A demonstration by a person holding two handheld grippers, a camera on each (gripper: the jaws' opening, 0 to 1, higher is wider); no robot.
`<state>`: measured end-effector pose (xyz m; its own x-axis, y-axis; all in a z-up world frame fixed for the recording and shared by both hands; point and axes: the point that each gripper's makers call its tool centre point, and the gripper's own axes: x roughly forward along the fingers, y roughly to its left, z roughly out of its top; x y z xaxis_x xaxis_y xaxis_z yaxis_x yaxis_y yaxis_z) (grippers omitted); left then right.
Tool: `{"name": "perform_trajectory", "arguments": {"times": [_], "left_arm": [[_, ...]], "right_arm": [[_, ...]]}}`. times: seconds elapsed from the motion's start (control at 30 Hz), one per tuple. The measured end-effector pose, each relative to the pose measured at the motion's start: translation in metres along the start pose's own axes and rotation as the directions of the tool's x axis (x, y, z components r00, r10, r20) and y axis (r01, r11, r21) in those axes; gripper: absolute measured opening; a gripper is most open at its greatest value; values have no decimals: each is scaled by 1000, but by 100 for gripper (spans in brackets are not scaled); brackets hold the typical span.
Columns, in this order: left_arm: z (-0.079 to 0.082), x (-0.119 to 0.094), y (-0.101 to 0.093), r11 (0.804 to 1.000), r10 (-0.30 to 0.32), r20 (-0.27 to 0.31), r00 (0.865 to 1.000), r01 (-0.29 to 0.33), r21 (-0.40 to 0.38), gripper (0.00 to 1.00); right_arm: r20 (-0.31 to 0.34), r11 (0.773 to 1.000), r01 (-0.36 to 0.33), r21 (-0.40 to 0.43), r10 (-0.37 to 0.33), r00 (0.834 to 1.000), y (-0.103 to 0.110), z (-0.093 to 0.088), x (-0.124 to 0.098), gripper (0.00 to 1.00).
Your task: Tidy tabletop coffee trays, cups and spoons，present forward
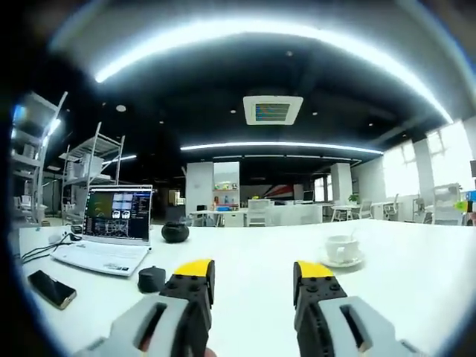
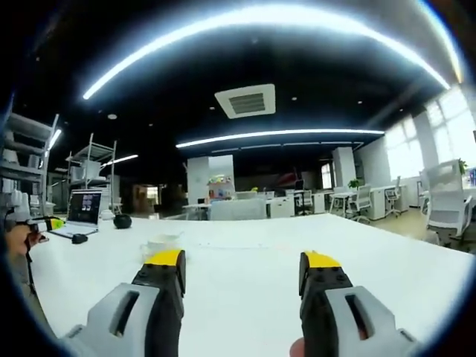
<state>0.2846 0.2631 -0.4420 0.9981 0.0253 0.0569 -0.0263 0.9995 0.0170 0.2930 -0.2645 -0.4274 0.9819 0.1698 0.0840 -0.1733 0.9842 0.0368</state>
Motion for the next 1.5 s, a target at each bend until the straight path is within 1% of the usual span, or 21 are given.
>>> {"name": "perform_trajectory", "arguments": {"times": [0.17, 0.23, 0.4, 0.77, 1.13, 1.5], "left_arm": [[0, 1, 6, 1000, 13, 1, 1000, -13, 1, 45], [-1, 1, 8, 1000, 20, -3, 1000, -20, -2, 45], [-6, 1, 11, 1000, 31, -10, 999, -31, -4, 46], [-10, 0, 10, 1000, 28, -21, 999, -28, -11, 47], [-8, -1, 9, 1000, 30, -16, 999, -30, -4, 48], [-8, -3, 7, 999, 28, -17, 999, -28, -15, 48]], "right_arm": [[-7, 1000, -3, 6, 3, 1000, 5, -3, 4, 65], [-23, 1000, -8, 1, 8, 1000, 8, -6, 5, 65], [-34, 1000, -12, -3, 11, 999, 10, -9, 9, 65], [-48, 1000, -21, -13, 20, 999, 14, -12, 14, 63], [-45, 1000, -22, -5, 22, 999, 14, -11, 13, 63], [-42, 1000, -26, -5, 25, 999, 13, -10, 11, 64]]}}
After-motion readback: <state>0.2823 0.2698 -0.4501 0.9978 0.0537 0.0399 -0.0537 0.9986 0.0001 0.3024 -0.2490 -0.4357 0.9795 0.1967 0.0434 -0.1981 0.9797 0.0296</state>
